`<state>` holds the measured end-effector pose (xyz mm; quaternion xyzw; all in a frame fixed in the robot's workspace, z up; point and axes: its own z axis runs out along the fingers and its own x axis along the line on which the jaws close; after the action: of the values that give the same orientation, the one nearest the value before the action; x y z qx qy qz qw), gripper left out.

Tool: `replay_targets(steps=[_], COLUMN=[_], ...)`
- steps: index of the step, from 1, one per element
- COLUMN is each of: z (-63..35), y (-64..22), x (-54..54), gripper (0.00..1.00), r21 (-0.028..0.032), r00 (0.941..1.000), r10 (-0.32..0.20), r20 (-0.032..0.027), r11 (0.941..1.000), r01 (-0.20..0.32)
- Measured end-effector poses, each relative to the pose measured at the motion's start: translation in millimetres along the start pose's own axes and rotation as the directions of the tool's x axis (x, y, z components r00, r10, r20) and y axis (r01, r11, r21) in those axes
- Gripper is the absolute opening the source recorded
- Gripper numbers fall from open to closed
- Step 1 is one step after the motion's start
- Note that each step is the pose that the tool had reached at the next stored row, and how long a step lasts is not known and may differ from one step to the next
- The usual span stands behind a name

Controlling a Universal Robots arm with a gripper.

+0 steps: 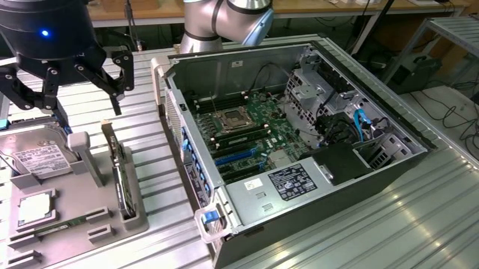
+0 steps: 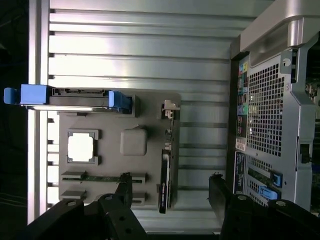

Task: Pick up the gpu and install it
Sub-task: 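Pick up the gpu and move the gpu toward the slot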

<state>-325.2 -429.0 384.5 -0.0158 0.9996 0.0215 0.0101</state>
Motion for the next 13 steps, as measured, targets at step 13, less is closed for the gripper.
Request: replay_targets(steps=[13], z=[5.3], y=[-8.2], x=[0.4], gripper=[0.72], r21=[0.0005], r00=[1.0], r10=[-0.001], r20=[-0.0022], r11=[1.0], r01=[0.001])
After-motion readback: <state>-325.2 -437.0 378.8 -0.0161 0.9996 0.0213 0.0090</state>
